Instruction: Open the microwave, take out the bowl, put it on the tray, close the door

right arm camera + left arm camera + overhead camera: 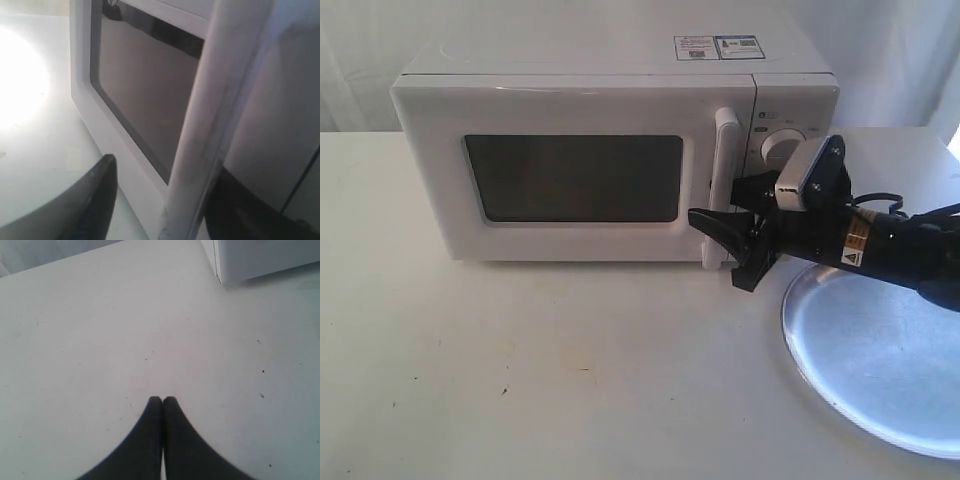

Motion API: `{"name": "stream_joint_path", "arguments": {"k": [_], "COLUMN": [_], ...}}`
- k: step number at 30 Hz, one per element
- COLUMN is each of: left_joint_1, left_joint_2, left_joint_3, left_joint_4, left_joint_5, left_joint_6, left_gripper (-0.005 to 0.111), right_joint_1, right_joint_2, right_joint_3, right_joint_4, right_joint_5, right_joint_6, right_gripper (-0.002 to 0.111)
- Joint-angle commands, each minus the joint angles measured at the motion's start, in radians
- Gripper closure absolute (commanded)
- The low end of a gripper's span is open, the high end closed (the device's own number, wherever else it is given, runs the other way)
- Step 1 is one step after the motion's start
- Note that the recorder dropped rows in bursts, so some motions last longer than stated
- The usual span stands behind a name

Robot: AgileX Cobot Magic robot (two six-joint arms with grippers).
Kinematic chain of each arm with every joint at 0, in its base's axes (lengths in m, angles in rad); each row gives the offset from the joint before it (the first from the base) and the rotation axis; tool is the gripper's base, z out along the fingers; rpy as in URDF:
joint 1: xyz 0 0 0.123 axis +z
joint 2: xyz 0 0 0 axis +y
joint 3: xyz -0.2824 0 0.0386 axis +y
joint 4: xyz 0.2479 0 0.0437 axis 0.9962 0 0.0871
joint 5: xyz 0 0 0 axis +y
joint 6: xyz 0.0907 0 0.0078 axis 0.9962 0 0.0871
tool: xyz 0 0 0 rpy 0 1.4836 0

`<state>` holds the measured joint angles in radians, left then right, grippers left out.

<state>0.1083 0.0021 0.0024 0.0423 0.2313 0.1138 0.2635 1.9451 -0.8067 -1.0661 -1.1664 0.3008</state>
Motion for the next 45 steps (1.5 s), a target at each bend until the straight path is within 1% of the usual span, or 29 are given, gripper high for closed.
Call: {"name": "stream_joint_path", "arguments": {"k": [1,3,4,8,12,15,17,34,45], "left_joint_1": [0.0,0.0,0.0,0.0,0.0,0.0,0.0,0.0,0.0], "left_joint_2": [-0.002,-0.002,-0.002,-0.002,-0.002,-0.002,-0.002,-0.002,-0.002], "left_joint_3": [-0.002,-0.002,-0.002,-0.002,-0.002,-0.002,-0.002,-0.002,-0.002], "left_joint_4": [-0.008,-0.008,-0.008,-0.008,-0.008,-0.008,-0.008,-0.008,-0.008], "left_joint_5": [0.001,0.001,0.001,0.001,0.001,0.001,0.001,0.001,0.001], "left_joint_6": [-0.004,-0.004,-0.004,-0.004,-0.004,-0.004,-0.004,-0.004,-0.004], "left_gripper": [0.107,0.107,0.107,0.107,0.107,0.107,0.107,0.107,0.107], "right_joint_1": [0.068,0.082,0.088,0.105,0.105,0.105,0.105,0.107,0.186], "right_joint_2": [0.001,0.001,0.001,-0.001,-0.038,-0.074,-0.088,-0.094,-0.094], "right_joint_3": [-0.037,-0.05,-0.056,-0.057,-0.057,-0.057,-0.057,-0.057,-0.057], "right_joint_4": [-0.15,-0.208,-0.238,-0.3,-0.357,-0.405,-0.432,-0.453,-0.456], "right_joint_5": [0.0,0.0,-0.001,-0.007,-0.018,-0.055,-0.055,-0.055,-0.055], "right_joint_6": [-0.013,-0.002,-0.004,0.006,0.045,0.111,0.115,0.13,0.119], "right_gripper": [0.1,0.107,0.108,0.108,0.108,0.108,0.108,0.108,0.108]}}
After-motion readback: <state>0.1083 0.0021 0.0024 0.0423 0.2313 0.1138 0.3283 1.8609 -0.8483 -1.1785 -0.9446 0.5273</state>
